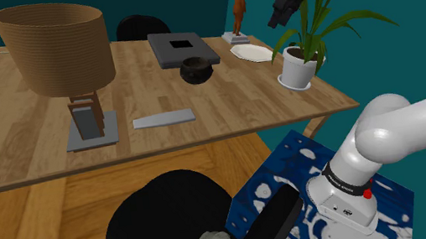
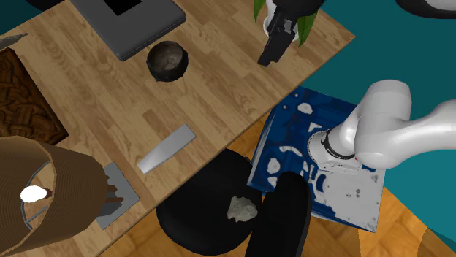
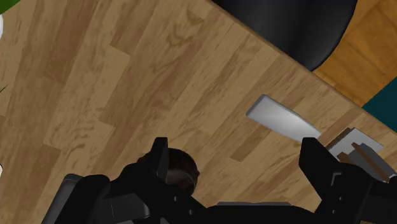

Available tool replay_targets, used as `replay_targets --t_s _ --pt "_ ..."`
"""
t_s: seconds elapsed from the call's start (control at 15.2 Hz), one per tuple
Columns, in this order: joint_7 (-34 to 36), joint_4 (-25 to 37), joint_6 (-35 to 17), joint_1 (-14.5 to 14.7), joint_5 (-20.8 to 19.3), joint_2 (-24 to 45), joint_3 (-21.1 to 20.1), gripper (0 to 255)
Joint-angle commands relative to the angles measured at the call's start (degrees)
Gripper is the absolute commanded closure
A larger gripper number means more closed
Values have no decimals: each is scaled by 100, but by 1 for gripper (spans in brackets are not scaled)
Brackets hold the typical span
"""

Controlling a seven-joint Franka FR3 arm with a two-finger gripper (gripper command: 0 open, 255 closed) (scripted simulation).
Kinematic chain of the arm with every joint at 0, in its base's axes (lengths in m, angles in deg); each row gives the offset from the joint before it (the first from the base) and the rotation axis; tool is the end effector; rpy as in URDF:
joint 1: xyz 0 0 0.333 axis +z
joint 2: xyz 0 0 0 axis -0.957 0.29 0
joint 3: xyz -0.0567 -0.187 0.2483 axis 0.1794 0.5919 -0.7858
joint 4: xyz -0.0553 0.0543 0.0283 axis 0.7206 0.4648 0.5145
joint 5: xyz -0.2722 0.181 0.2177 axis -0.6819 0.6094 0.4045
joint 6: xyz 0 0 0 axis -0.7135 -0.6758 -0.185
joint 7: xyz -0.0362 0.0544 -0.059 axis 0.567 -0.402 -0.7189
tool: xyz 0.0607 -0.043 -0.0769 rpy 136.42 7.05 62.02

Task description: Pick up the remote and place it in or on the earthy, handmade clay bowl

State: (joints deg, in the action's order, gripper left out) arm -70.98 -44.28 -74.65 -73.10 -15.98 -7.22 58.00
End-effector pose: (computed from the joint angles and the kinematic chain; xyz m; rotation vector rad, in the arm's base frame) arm 0.3167 -0.0021 0.6502 -2.9969 -0.1363 -0.3566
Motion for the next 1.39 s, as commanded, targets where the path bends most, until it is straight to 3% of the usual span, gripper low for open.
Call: replay_targets --t_s 0.0,0.66,1.32 --pt "0 0 0 0 0 0 0 0" --pt "-1066 303 -1142 587 -47 1827 -222 0" --pt "-1951 1027 -1926 1037 -250 3715 -580 0"
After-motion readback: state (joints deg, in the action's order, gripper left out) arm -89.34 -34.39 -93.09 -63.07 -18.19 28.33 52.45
